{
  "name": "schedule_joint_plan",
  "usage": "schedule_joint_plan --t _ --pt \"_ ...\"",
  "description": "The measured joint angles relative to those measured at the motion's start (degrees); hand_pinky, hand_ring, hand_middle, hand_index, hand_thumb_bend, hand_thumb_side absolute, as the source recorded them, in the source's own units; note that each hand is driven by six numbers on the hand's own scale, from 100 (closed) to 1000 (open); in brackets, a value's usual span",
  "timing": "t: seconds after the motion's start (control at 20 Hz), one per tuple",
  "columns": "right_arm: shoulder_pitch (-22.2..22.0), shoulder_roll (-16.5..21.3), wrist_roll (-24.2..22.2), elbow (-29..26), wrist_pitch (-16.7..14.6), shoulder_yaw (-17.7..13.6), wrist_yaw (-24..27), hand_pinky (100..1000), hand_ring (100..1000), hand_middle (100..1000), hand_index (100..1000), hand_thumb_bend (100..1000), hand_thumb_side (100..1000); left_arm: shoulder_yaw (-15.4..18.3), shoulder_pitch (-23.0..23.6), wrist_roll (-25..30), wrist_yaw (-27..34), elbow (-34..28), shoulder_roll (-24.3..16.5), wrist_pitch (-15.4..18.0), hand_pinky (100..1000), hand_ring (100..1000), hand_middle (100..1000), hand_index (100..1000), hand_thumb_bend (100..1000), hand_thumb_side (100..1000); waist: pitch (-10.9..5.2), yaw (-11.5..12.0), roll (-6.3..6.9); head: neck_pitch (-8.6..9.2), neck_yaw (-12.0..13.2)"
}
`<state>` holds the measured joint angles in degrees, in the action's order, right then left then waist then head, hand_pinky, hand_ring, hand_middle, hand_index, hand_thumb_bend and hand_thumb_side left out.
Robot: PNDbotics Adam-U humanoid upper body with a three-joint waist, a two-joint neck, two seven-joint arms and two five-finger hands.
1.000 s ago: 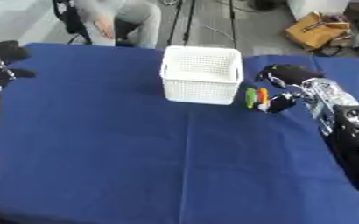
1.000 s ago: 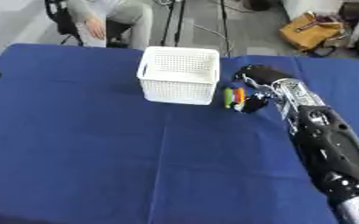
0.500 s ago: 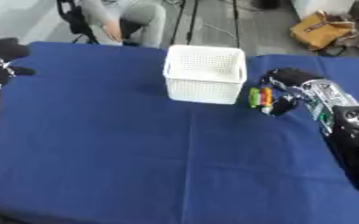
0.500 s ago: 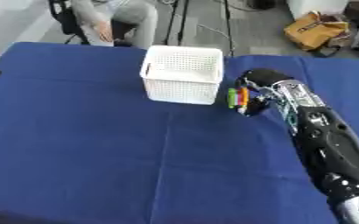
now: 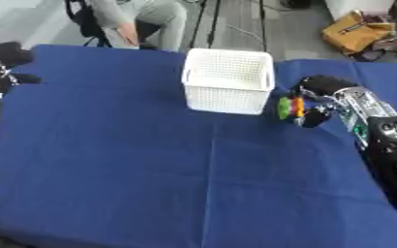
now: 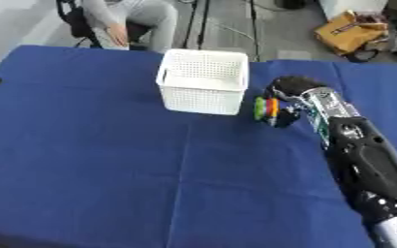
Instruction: Pick up objects on the table and place them in the box.
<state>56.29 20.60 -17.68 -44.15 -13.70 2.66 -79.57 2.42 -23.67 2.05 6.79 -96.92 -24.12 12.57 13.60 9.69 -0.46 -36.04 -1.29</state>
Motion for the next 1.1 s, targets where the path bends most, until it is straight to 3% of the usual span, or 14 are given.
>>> schedule_joint_plan --t 0.45,0.6,1.1 --pt "0.0 0.0 4.8 0.0 0.1 0.0 -4.7 696 723 560 655 334 283 -0.1 0.0 0.0 0.0 -0.1 0.0 0.0 678 818 703 823 283 1000 0.00 -0.1 0.19 0.00 0.0" --pt "-0.3 0.0 7.2 0.0 0.0 0.0 -5.8 660 685 492 575 327 279 -0.1 0.0 0.0 0.0 -0.1 0.0 0.0 677 818 702 823 281 1000 0.00 -0.2 0.26 0.00 0.0" --pt "-0.4 0.6 13.4 -2.1 -1.0 0.2 -6.3 646 671 471 560 328 287 -0.1 0.0 0.0 0.2 -0.1 0.0 0.0 678 819 703 823 281 1000 -0.02 -0.8 0.34 -0.02 0.1"
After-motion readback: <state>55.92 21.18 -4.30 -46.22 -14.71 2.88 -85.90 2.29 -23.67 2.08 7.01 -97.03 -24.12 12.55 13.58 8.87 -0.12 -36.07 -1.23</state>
